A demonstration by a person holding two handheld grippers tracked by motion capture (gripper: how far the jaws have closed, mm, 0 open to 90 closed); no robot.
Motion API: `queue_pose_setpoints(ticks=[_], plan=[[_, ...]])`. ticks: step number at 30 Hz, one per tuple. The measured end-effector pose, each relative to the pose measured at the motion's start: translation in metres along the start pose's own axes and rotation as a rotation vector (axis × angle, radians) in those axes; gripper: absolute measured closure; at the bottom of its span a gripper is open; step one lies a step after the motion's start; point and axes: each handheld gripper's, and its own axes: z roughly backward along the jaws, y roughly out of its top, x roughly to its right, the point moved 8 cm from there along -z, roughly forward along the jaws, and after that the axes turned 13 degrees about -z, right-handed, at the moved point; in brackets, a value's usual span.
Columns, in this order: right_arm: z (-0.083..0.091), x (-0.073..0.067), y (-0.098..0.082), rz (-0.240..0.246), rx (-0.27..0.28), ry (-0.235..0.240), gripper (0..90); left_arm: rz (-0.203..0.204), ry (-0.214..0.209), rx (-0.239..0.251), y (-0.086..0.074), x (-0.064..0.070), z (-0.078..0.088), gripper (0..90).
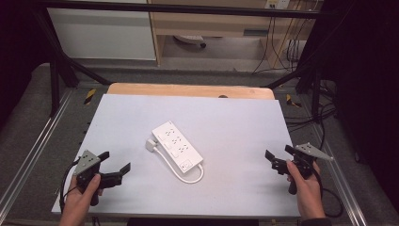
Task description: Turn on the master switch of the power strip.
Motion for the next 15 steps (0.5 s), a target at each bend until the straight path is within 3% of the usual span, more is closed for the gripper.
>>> queue_pose_setpoints(ticks=[7,15], plan=[[-0.001,0.001,-0.011,0.002,-0.011,0.003,7.6,-0.002,-0.001,-0.001,0.0,0.0,0.0,5.6],[-0.006,-0.005,-0.024,0.041,-0.035,0.011,7.6,-0.002,0.0,0.002,0.0,0.0,0.0,5.6]])
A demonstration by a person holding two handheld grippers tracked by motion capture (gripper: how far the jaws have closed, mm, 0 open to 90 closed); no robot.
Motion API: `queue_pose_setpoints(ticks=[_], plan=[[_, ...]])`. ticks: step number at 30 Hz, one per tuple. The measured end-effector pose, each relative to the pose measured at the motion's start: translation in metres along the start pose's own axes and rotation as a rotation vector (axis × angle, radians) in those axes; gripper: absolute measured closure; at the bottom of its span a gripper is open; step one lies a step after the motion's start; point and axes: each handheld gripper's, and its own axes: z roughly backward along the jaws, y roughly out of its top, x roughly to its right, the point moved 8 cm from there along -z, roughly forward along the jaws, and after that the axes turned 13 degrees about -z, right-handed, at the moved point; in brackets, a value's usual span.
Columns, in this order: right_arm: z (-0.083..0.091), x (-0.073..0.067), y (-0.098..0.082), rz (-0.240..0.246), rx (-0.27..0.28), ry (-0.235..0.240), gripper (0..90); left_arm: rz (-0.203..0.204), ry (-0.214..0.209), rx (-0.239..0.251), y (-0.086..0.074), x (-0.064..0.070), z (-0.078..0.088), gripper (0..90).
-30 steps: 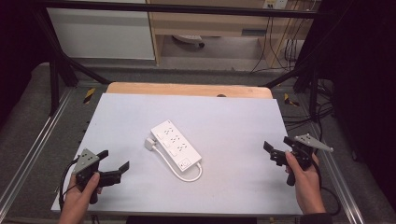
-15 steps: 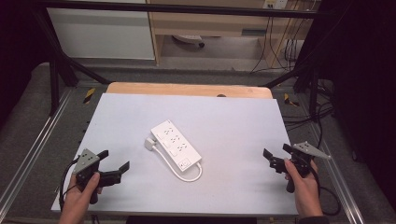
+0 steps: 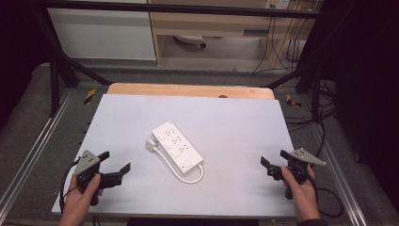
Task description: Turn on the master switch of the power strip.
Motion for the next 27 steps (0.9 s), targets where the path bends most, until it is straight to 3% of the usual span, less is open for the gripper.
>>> queue_pose_setpoints(ticks=[17,27], plan=[[-0.019,-0.022,-0.022,0.056,-0.084,0.034,6.5,-0.005,0.001,0.005,0.001,0.0,0.0,5.6],[-0.041,-0.031,-0.028,0.084,-0.125,-0.007,6.1,-0.005,0.001,0.007,0.001,0.0,0.0,5.6]])
